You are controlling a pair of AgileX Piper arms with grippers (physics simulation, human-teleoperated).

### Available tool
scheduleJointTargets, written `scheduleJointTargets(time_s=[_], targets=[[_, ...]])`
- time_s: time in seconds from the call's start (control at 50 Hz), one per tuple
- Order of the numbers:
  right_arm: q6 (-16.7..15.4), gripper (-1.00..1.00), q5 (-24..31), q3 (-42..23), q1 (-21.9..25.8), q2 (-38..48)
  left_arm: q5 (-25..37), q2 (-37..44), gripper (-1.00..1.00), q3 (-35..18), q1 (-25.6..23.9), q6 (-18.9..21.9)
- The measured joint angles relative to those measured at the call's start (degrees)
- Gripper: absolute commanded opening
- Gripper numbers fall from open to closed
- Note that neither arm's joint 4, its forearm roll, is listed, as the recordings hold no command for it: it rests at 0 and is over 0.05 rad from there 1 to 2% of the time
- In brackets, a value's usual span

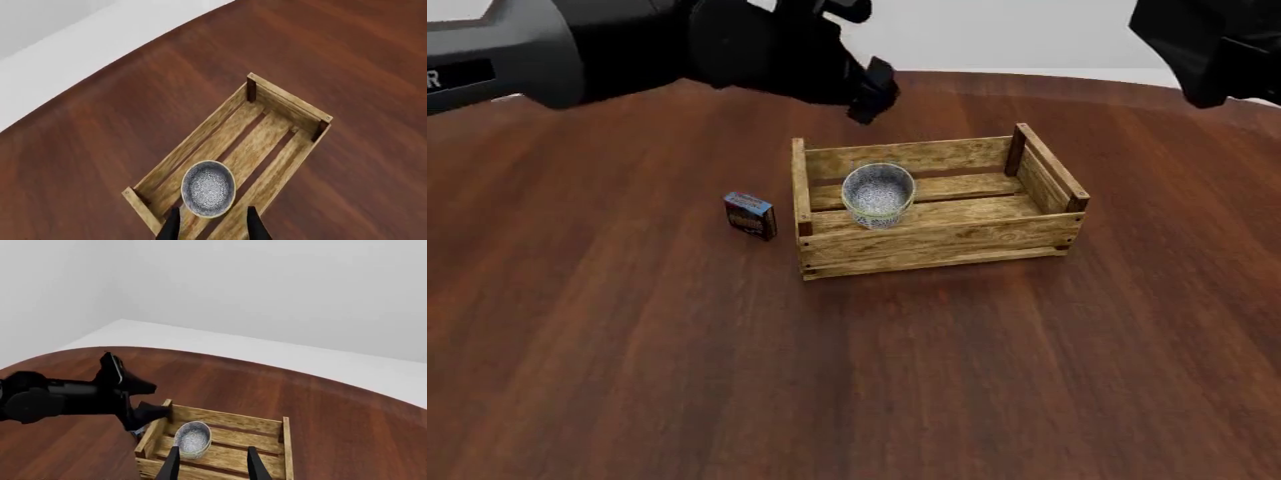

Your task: Stack the right bowl on the left bowl and place them in the tray.

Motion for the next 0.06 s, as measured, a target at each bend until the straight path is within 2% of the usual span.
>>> scheduleJointTargets(time_s=[0.06], targets=[[0.0, 1.0, 0.4, 0.0, 0.3, -0.5, -2.1, -2.9, 1.0, 3.1, 0.1, 0.1]])
